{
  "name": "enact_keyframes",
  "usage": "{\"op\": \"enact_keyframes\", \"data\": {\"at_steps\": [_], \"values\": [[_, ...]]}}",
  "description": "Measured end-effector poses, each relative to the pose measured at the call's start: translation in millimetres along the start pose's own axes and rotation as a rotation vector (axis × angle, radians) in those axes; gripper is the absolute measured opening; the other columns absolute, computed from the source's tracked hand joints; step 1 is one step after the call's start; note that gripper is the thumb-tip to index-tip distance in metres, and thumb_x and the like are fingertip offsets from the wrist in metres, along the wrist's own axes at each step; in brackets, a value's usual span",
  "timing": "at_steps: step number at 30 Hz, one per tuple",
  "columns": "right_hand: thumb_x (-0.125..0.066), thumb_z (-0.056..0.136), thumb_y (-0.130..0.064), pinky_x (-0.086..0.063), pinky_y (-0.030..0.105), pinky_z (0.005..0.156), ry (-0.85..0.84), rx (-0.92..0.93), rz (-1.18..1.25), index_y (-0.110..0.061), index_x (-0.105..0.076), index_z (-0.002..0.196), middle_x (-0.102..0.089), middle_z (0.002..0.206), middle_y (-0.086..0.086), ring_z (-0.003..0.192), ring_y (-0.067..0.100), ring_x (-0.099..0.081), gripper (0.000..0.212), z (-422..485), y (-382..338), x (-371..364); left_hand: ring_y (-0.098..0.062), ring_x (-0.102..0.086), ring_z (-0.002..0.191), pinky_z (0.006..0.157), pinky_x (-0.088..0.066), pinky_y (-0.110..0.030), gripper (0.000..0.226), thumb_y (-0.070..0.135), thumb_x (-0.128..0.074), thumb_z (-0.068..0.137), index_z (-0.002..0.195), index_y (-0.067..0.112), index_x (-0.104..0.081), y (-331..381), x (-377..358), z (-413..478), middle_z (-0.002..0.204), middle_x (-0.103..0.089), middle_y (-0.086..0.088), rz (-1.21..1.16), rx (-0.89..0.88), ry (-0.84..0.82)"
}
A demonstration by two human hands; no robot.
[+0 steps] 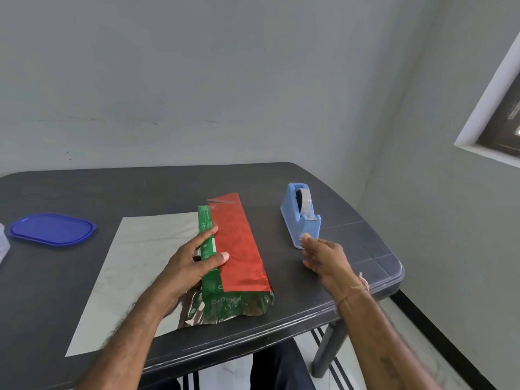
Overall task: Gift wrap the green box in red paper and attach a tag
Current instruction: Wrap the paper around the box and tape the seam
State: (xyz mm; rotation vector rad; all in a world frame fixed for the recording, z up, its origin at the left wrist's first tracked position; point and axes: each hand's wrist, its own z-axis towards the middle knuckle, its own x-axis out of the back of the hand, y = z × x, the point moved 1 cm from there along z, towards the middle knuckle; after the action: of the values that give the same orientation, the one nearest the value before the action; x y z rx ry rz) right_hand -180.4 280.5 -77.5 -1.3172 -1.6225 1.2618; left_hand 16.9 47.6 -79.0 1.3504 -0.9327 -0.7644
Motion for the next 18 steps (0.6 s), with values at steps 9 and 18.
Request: {"op": "enact_keyframes", "data": {"at_steps": [9,18], "values": [[-0.063,0.09,-0.052,-0.051,0.044,0.103,-0.454,-0.1,0.384,-0.015,-0.077,0.103,-0.073,0.12,0.006,0.117,0.023,-0.064,0.042,-40,-18,-43,-0.01,-0.04,0.141,0.117,-0.037,-0.041,0.049,0.029,-0.08,0.087,0.127,0.05,-0.062,5,-7,-8,0.147,-0.05,0.014,0.032,-0.085,0.144],[-0.06,0.094,-0.054,-0.048,0.044,0.109,-0.635,-0.08,0.339,-0.01,-0.076,0.11,-0.07,0.127,0.01,0.12,0.024,-0.063,0.049,-49,-40,-90,0.0,-0.057,0.123,0.1,-0.053,-0.042,0.021,0.042,-0.079,0.086,0.106,0.039,-0.074,41,-12,-5,0.123,-0.067,0.019,0.088,-0.334,0.423]]}}
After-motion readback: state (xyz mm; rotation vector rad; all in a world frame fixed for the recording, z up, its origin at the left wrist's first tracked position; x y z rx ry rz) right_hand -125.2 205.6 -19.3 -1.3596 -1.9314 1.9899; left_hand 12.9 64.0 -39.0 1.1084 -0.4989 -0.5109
